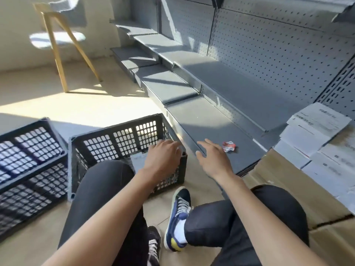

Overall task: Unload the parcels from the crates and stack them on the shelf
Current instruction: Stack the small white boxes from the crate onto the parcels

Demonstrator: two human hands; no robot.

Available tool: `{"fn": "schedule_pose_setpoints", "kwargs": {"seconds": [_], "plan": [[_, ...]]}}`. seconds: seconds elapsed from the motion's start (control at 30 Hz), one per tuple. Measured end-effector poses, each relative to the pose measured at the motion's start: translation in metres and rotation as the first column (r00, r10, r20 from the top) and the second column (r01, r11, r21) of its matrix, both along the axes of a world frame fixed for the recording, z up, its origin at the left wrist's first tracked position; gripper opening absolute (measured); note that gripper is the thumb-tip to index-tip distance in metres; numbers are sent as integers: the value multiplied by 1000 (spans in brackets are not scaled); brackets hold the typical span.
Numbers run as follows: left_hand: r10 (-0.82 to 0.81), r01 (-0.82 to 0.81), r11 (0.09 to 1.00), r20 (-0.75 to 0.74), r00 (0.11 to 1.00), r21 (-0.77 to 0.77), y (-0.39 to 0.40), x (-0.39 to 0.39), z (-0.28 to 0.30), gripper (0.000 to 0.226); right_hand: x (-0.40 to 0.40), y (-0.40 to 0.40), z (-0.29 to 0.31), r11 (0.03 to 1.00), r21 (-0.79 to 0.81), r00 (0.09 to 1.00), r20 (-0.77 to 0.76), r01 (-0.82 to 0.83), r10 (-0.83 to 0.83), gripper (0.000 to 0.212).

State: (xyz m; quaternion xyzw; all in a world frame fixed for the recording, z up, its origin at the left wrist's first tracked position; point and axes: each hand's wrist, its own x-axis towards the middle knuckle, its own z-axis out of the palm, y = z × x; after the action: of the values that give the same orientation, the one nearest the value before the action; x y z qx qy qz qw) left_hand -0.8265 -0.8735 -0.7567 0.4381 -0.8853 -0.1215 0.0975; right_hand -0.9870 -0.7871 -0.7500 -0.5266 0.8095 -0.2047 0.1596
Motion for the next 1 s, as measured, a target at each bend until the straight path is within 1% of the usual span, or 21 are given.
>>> {"fn": "schedule_pose_setpoints", "kwargs": {"seconds": [0.13,0.2,0.3,0.4,0.53,0.6,0.67,0.77,0.87,1.0], "plan": [[153,-154,987,17,988,49,-31,35,-17,34,26,-45,-12,994,-2,993,53,-108,107,34],[215,-216,973,19,976,78,-43,45,-27,34,36,-61,-24,991,7,989,76,-131,130,34],[258,-255,960,-5,966,117,-57,51,-40,36,49,-83,-43,984,58,983,93,-166,161,41],[289,-280,943,-26,957,182,-73,58,-63,36,57,-107,-62,977,91,980,78,-191,184,43],[366,-366,889,56,929,275,-107,80,-101,39,61,-149,-91,960,160,971,113,-229,213,48],[394,-395,869,66,917,299,-127,91,-120,42,64,-174,-108,942,215,965,119,-257,235,51],[415,-417,851,75,907,319,-147,100,-139,44,69,-199,-129,920,272,958,122,-284,259,54],[433,-452,809,138,891,376,-178,107,-171,46,77,-232,-164,886,337,948,144,-318,285,56],[413,-446,783,175,894,434,-200,108,-205,48,80,-260,-201,847,415,944,151,-331,295,60],[344,-403,757,210,915,514,-218,104,-246,50,77,-289,-246,747,572,938,150,-339,311,69]]}}
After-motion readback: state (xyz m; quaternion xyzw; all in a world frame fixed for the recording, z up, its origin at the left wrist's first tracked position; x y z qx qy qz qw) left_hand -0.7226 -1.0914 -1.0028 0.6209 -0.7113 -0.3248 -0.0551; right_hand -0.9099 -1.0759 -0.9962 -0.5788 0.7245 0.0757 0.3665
